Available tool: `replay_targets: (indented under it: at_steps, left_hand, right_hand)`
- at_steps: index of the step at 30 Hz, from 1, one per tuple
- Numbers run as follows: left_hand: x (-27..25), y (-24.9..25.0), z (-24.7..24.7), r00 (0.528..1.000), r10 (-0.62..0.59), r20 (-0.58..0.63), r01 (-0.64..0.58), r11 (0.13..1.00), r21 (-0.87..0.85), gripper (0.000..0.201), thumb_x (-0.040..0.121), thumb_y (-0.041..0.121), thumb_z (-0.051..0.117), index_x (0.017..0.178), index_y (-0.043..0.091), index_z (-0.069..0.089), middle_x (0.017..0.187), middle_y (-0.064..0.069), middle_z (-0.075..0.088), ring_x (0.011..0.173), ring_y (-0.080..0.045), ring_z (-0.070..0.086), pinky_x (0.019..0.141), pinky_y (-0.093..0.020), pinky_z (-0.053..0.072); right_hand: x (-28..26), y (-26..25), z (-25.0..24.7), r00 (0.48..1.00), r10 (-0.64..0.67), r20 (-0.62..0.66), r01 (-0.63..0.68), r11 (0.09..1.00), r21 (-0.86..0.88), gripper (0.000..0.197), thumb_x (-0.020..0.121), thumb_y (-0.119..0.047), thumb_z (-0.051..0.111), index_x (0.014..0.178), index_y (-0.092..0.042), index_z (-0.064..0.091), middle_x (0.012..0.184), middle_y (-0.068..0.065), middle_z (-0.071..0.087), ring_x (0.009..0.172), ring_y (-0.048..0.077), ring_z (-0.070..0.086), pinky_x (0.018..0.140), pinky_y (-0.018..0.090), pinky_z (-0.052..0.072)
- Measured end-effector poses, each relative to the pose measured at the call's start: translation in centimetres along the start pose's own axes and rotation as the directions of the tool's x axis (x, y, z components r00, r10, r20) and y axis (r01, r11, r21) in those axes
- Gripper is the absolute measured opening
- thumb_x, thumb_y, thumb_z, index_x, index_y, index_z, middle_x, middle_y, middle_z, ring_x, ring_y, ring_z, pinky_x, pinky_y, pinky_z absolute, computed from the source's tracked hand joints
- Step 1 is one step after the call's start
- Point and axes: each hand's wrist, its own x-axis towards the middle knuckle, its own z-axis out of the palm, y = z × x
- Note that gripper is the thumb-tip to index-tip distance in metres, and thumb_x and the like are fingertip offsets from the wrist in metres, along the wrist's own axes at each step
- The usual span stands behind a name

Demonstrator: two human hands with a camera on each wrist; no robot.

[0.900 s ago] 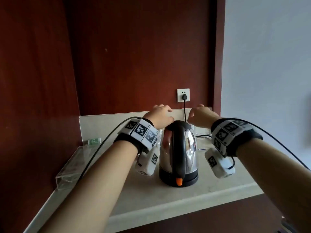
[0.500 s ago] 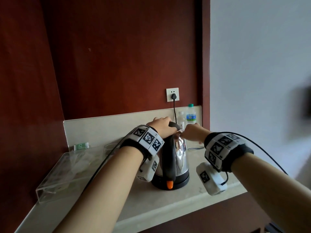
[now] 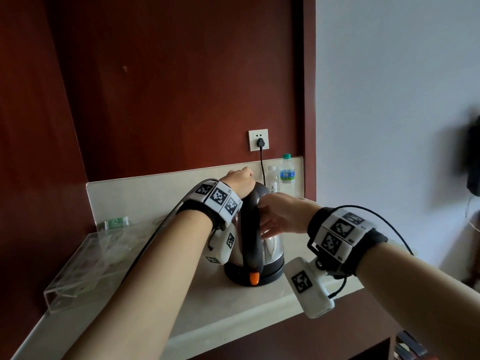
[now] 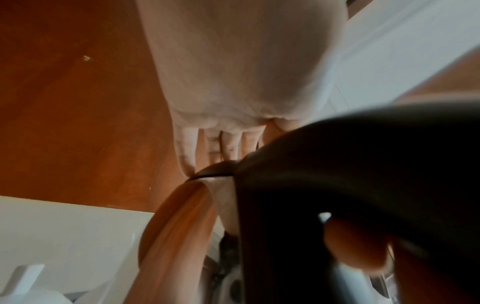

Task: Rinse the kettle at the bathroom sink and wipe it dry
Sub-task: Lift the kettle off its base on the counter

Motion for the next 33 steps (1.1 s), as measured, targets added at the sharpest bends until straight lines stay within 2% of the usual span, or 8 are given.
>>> replay_targets:
  at_steps: [3,6,8,14,18,24,28,33]
  left_hand:
    - [0.1,0.1,0.0,1.0,0.002,-0.027,-0.003,1.0,-0.025,0.048,0.092,0.013,0.025,0.139,0.017,0.035,0.148,-0.013,0.031,0.138,-0.026,0.023,0.114,-0.04,0.022]
    - [0.4,-0.2,0.1,0.999,0.009,-0.039,-0.011,0.999,-0.043,0.05,0.086,0.021,0.023,0.134,0.02,0.038,0.144,-0.013,0.036,0.135,-0.025,0.028,0.113,-0.038,0.023]
    - [0.1,-0.2,-0.3,0.997,0.034,-0.069,-0.038,0.998,-0.059,0.045,0.089,0.015,0.026,0.131,0.017,0.041,0.137,-0.013,0.041,0.132,-0.024,0.028,0.11,-0.039,0.029]
    - [0.0,0.5,-1.8,0.937,0.16,-0.312,-0.197,0.976,-0.091,0.035,0.09,0.007,0.033,0.121,0.009,0.05,0.128,-0.012,0.052,0.123,-0.027,0.033,0.106,-0.038,0.029]
    - [-1.0,0.8,-2.4,0.939,0.124,-0.32,-0.183,0.97,-0.161,0.044,0.084,0.016,0.034,0.127,0.013,0.045,0.123,-0.017,0.054,0.123,-0.031,0.035,0.105,-0.04,0.031]
    - [-1.6,0.5,-3.3,0.942,0.096,-0.323,-0.154,0.975,-0.16,0.053,0.087,0.001,0.037,0.14,0.004,0.037,0.137,-0.018,0.049,0.131,-0.032,0.038,0.108,-0.034,0.031]
    - [-1.8,0.3,-4.0,0.942,0.088,-0.323,-0.164,0.963,-0.215,0.05,0.087,-0.001,0.037,0.136,0.006,0.047,0.141,-0.016,0.046,0.13,-0.029,0.041,0.108,-0.031,0.033]
    - [-1.8,0.4,-3.9,0.954,0.05,-0.296,-0.135,0.951,-0.277,0.047,0.085,0.001,0.042,0.129,0.015,0.053,0.132,-0.02,0.041,0.12,-0.035,0.044,0.105,-0.033,0.037]
  right_hand:
    - [-0.3,-0.2,0.8,0.999,0.029,0.026,-0.032,0.993,0.113,0.032,0.096,-0.018,0.027,0.103,0.003,0.051,0.083,0.016,0.059,0.071,0.025,0.055,0.07,0.034,0.047]
    - [-0.6,-0.3,1.1,0.999,0.047,-0.001,-0.047,0.988,0.149,0.03,0.096,-0.017,0.028,0.088,0.0,0.052,0.074,0.013,0.058,0.06,0.022,0.056,0.062,0.031,0.044]
    - [-0.9,-0.4,1.5,0.999,0.051,-0.017,-0.047,0.981,0.189,0.029,0.097,-0.016,0.028,0.091,0.0,0.051,0.074,0.013,0.059,0.051,0.02,0.06,0.057,0.03,0.043]
    - [-1.3,-0.9,2.2,0.997,0.073,-0.006,-0.068,0.945,0.321,0.032,0.097,-0.016,0.027,0.113,0.003,0.047,0.084,0.017,0.061,0.072,0.027,0.06,0.063,0.036,0.047]
    - [-1.7,-1.1,2.5,0.997,0.08,-0.004,-0.073,0.926,0.371,0.032,0.097,-0.016,0.026,0.109,0.004,0.048,0.082,0.017,0.061,0.071,0.027,0.061,0.061,0.036,0.048]
    - [-2.3,-1.2,3.3,0.999,0.054,0.002,-0.05,0.902,0.43,0.032,0.097,-0.01,0.025,0.08,0.001,0.05,0.06,0.013,0.059,0.061,0.025,0.054,0.062,0.035,0.046]
    - [-2.2,-1.1,3.8,0.996,0.035,-0.086,-0.001,0.932,0.363,0.022,0.096,-0.009,0.028,0.085,-0.001,0.046,0.065,0.014,0.055,0.056,0.026,0.054,0.062,0.037,0.046]
    - [-2.4,-0.3,2.5,0.957,0.023,-0.288,0.027,0.986,0.167,0.009,0.091,-0.011,0.049,0.089,-0.002,0.049,0.07,0.01,0.053,0.053,0.019,0.051,0.044,0.021,0.049]
